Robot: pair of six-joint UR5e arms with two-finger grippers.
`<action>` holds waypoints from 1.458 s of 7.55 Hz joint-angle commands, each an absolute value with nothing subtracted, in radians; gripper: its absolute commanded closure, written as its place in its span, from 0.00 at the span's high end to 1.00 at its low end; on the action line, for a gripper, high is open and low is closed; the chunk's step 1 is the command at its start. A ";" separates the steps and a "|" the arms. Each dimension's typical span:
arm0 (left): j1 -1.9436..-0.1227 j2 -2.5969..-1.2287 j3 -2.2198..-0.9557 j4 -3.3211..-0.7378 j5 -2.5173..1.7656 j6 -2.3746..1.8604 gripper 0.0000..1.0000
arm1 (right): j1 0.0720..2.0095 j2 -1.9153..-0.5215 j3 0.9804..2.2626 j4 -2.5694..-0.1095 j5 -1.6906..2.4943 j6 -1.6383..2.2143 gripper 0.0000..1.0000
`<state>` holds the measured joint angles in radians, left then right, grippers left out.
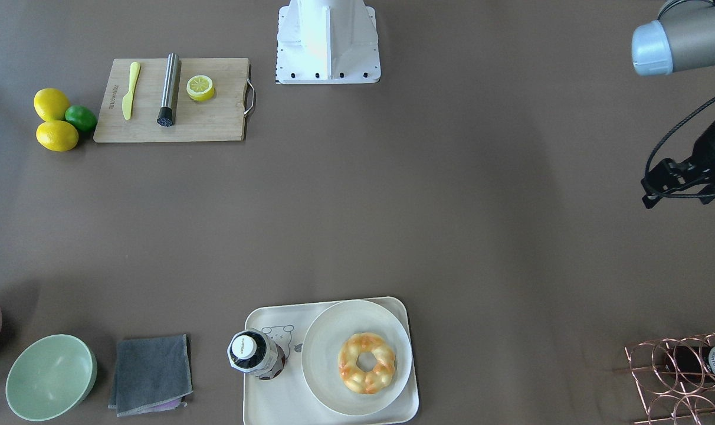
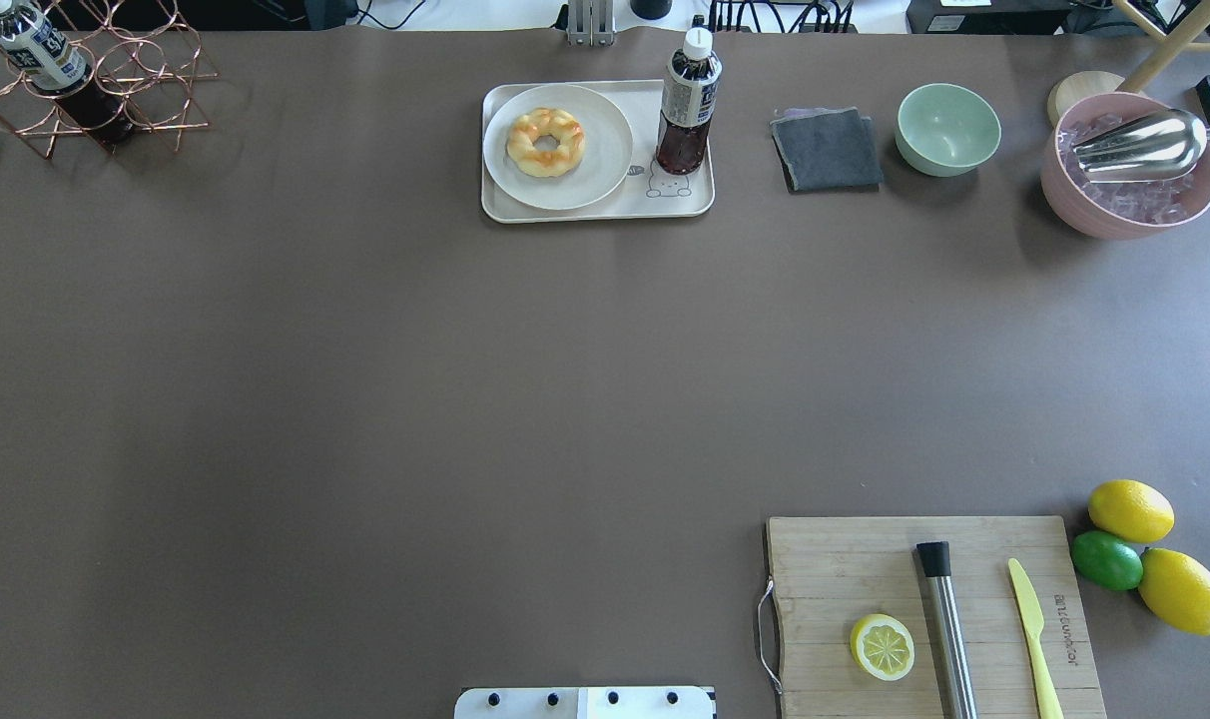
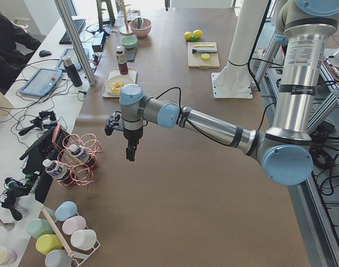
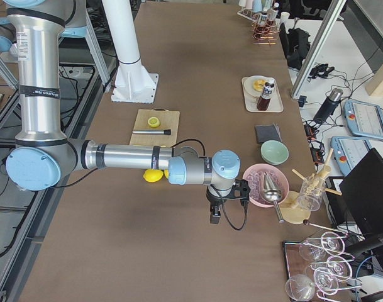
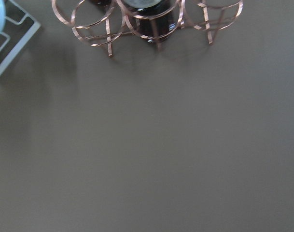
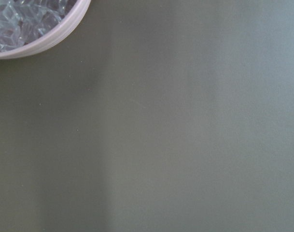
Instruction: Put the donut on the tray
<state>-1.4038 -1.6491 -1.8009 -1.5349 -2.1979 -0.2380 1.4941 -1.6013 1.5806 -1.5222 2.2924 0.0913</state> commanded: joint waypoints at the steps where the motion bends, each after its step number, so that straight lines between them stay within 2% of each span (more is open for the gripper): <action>1: -1.532 -1.545 -1.761 -1.549 -2.244 -0.083 0.98 | 1.494 -1.597 1.575 -1.519 2.290 0.087 1.00; 5: -1.534 -1.536 -1.744 -1.615 -2.240 -0.092 0.98 | 1.499 -1.580 1.583 -1.517 2.287 0.086 1.00; 6: -1.535 -1.490 -1.734 -1.626 -2.237 -0.086 0.98 | 1.511 -1.572 1.585 -1.517 2.280 0.084 1.00; 8: -1.536 -1.488 -1.674 -1.716 -2.235 -0.089 0.98 | 1.513 -1.566 1.583 -1.519 2.276 0.084 1.00; 11: -1.535 -1.503 -1.667 -1.717 -2.235 -0.089 0.98 | 1.516 -1.569 1.582 -1.517 2.276 0.084 1.00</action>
<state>-1.5351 -1.4996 -1.6713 -1.7120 -2.2340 -0.0888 1.5139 -1.5662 1.5829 -1.5179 2.2761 0.0843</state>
